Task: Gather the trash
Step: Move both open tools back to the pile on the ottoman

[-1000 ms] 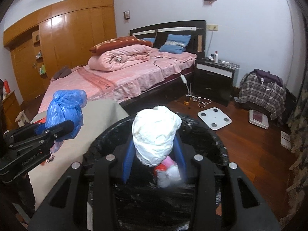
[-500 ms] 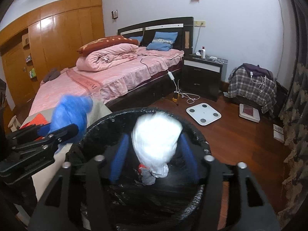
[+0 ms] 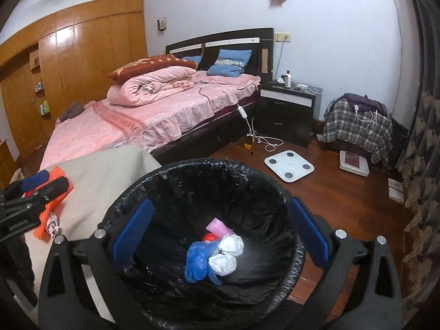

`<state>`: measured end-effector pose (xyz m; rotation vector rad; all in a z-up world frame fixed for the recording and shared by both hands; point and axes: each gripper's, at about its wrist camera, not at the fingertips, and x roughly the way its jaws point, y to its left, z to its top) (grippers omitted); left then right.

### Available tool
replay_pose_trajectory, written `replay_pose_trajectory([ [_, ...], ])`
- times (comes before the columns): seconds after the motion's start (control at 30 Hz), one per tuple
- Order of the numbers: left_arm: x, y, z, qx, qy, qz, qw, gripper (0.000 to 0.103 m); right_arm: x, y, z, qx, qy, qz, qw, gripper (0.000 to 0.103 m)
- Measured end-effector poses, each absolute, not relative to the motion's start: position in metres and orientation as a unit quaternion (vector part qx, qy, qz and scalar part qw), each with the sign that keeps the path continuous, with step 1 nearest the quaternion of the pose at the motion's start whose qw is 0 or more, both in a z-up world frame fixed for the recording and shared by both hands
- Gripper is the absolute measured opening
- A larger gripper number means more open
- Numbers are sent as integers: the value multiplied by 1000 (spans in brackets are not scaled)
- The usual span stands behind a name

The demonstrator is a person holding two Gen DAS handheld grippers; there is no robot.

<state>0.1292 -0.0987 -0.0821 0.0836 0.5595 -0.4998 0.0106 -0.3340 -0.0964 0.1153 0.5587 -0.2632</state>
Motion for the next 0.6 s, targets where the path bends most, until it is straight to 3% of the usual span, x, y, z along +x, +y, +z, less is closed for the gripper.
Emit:
replay_pose_trajectory([
  [0.6,112,40,-90,30,268,-94,958,88,52,-235,-88,31,276,-23,960,96],
])
